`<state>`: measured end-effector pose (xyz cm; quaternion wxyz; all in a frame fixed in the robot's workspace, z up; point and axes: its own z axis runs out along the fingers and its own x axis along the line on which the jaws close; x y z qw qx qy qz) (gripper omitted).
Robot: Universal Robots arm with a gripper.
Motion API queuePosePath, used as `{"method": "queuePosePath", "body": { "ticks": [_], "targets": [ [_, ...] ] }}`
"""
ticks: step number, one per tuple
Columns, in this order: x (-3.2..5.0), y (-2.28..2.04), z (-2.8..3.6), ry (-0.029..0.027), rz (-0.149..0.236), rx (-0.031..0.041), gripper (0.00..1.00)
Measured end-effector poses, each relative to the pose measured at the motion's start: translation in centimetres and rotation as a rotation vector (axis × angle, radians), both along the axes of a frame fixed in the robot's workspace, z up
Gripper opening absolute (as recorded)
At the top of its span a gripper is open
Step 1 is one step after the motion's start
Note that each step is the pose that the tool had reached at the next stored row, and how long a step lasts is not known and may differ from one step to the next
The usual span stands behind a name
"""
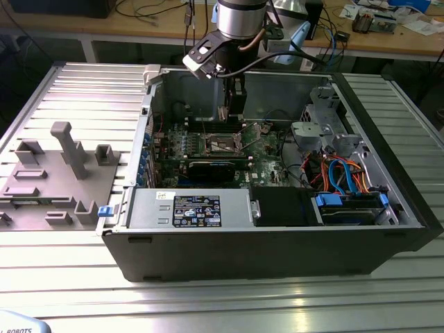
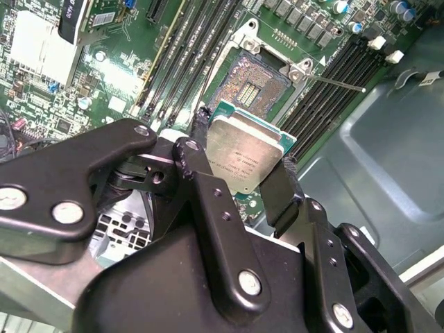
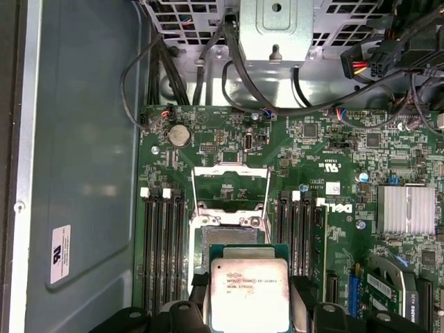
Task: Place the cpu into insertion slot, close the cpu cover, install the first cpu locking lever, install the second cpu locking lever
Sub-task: 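Place the cpu into insertion slot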
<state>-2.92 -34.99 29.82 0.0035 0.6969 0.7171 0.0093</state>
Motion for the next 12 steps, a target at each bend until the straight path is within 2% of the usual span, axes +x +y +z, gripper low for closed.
{"method": "queuePosePath", "body": {
  "ticks": [12],
  "targets": [
    [0.00,0.00,0.00,0.0000,-0.018,0.0000,0.54]
  ]
}}
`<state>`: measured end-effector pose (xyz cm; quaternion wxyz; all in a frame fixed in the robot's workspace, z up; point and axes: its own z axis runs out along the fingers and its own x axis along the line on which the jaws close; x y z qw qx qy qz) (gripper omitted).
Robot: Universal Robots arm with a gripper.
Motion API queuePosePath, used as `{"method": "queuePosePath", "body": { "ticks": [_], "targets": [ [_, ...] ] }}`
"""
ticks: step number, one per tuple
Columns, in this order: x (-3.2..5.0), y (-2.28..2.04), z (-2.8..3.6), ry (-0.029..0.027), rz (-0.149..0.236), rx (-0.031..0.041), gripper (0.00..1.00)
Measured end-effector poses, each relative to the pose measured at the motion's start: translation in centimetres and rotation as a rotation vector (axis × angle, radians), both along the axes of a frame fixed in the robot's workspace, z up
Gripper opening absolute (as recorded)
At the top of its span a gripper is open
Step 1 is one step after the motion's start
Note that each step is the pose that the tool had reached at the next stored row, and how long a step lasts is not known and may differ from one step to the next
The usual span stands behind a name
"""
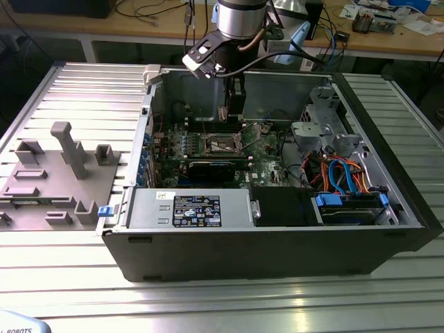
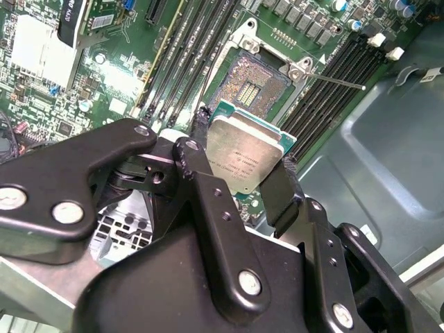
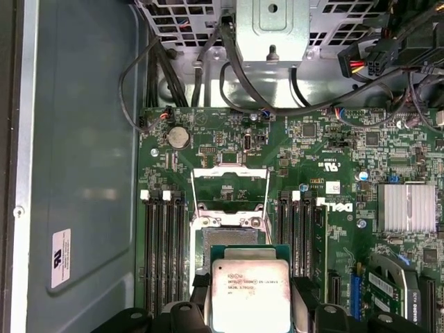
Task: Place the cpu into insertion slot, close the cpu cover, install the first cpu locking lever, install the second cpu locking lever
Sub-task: 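Place the cpu into insertion slot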
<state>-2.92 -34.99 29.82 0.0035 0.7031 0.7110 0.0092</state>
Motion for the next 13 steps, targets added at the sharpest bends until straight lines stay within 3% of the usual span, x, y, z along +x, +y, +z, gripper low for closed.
{"method": "queuePosePath", "body": {
  "ticks": [13],
  "targets": [
    [0.00,0.00,0.00,0.0000,-0.018,0.0000,0.54]
  ]
}}
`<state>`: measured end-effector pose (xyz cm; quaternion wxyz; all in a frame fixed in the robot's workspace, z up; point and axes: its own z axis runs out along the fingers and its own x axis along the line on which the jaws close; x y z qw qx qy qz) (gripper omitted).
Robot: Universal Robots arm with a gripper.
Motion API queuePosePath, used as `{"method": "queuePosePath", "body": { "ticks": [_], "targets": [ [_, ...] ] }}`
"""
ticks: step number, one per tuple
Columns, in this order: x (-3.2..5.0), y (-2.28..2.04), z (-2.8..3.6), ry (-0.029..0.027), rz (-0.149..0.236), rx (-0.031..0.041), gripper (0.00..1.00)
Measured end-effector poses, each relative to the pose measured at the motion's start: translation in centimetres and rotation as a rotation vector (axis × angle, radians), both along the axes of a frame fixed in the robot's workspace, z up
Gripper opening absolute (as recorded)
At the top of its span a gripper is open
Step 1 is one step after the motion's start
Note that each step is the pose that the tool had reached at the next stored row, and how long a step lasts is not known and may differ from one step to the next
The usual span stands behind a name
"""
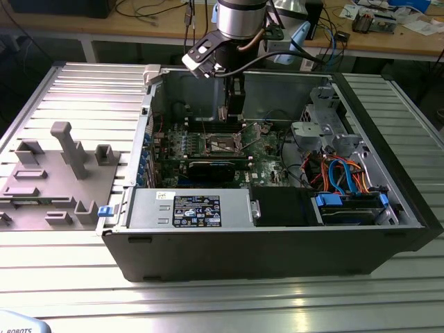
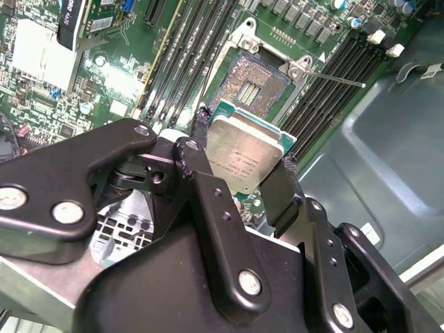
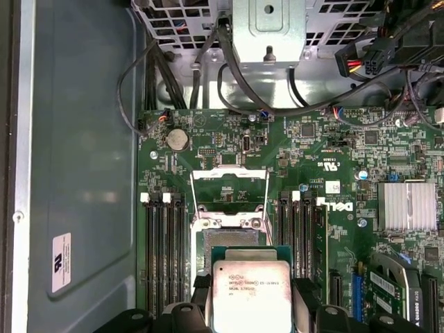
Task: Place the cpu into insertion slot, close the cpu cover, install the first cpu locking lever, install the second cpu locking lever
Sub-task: 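Place the cpu into insertion slot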
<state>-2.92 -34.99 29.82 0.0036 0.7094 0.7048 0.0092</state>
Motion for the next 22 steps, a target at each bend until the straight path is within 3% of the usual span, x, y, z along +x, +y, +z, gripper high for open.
{"method": "queuePosePath", "body": {
  "ticks": [22],
  "targets": [
    [0.00,0.00,-0.53,0.0000,-0.006,0.0007,0.54]
  ]
}}
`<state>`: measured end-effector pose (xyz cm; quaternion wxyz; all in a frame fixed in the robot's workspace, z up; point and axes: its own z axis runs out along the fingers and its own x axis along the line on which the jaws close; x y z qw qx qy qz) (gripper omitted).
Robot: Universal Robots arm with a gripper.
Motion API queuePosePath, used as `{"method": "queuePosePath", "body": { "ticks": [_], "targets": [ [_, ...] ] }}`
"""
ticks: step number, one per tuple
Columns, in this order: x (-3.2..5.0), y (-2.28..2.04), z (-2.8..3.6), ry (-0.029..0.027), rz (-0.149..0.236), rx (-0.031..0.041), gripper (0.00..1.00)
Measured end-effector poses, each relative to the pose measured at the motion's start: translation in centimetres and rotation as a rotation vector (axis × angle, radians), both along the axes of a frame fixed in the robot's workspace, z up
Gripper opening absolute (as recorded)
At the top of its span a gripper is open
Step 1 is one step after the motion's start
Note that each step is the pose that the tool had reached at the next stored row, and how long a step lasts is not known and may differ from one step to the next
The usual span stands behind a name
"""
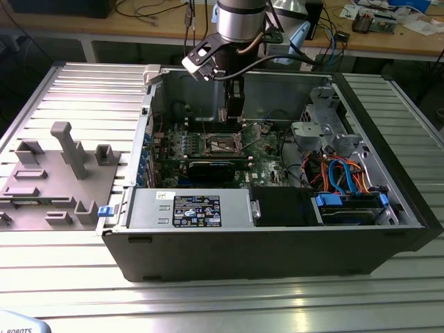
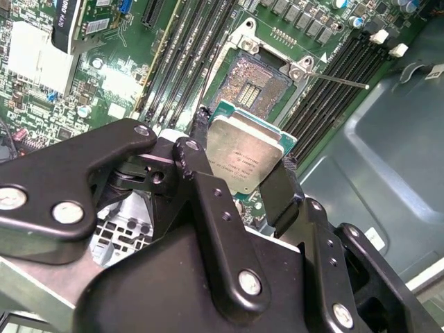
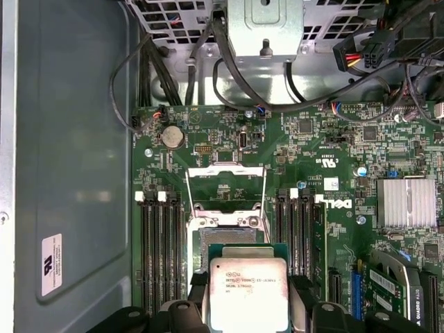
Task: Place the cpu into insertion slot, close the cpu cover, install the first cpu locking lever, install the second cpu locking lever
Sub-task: 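Place the cpu into insertion slot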
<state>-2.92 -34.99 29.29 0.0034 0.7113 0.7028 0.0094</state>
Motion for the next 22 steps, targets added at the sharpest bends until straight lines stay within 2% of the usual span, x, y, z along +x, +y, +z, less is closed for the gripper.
{"method": "queuePosePath", "body": {
  "ticks": [3,5,22],
  "targets": [
    [0.00,0.00,-0.05,0.0000,0.000,-0.0001,0.54],
    [0.00,0.00,-0.32,0.0000,0.000,0.0000,0.54],
    [0.00,0.00,-0.83,0.0000,0.000,0.0000,0.54]
  ]
}}
